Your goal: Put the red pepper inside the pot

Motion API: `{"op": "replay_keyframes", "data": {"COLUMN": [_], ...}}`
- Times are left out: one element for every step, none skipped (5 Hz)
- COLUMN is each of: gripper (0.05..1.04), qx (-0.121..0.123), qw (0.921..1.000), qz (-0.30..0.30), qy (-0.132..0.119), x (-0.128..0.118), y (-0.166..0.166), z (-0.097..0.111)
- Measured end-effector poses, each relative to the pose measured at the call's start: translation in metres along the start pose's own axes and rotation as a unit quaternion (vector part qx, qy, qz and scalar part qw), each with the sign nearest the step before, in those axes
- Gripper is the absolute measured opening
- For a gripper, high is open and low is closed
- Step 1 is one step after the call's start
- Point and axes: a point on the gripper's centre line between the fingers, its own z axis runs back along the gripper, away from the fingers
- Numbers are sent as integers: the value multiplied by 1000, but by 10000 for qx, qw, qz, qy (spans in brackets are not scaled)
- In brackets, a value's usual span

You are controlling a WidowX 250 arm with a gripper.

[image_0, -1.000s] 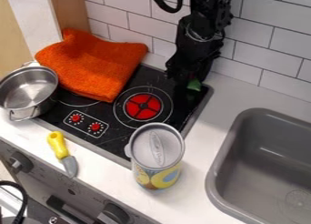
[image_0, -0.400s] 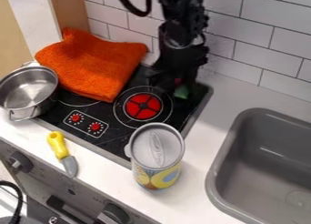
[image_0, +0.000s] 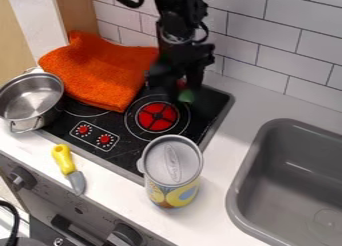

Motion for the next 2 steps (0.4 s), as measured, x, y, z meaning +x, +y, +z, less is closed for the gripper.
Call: {"op": "replay_keyframes", "data": {"gripper": [498, 498], "qx": [-81, -45], "qw": [10000, 9998], "qz": [-25, -214], "qy": [-5, -11], "x": [6, 6], "y": [3, 11], "z": [10, 14]}}
